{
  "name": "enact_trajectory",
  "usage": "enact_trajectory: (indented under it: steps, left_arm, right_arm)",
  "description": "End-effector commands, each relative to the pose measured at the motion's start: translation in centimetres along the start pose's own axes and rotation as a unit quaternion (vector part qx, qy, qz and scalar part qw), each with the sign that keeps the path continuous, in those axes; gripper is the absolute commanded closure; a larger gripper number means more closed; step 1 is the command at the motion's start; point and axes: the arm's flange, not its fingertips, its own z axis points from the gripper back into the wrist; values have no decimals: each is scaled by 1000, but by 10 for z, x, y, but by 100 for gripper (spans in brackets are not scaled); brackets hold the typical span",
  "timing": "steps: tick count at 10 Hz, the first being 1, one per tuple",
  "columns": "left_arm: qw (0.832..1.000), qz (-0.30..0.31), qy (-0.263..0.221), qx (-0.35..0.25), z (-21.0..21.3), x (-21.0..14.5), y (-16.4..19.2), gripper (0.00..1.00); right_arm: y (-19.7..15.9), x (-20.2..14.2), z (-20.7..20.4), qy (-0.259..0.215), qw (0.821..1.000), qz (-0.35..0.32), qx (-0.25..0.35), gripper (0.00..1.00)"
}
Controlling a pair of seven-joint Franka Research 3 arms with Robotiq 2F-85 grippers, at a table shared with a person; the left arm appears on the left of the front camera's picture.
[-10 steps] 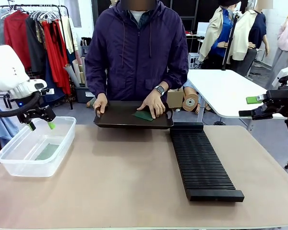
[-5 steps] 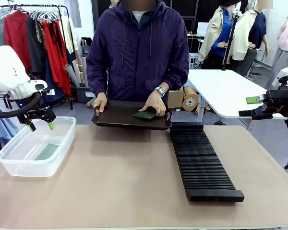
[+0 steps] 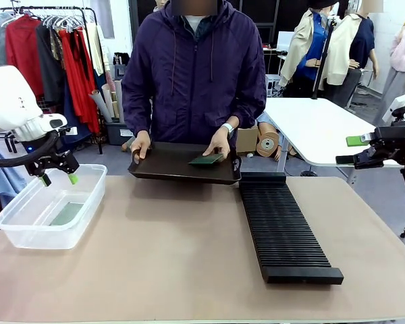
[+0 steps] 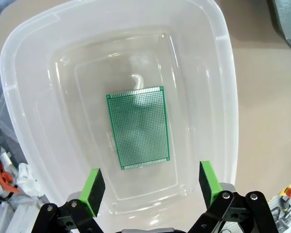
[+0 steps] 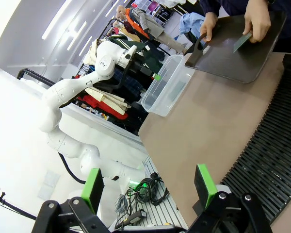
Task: Sort PCBs into racks and boxes based on the side picked up.
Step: Pick up the Blank PCB handed by the Human.
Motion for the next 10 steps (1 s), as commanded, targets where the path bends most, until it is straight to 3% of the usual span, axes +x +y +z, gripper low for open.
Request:
enact_trajectory:
  steps: [1, 4, 7, 10]
  left_arm:
    - [998, 31, -26, -49, 8, -2, 4, 0]
    - [974, 50, -28, -218, 22, -5, 18, 0]
    - [929, 61, -40, -362, 32, -8, 29, 0]
    - [864, 52, -55, -498, 32, -9, 30, 0]
  right_arm:
    - [2, 2, -1, -1, 1000, 1, 3, 0]
    - [2, 2, -1, -1, 1000, 1, 3, 0]
    - [2, 2, -1, -1, 1000, 1, 3, 0]
    - [2, 2, -1, -1, 1000, 1, 3, 0]
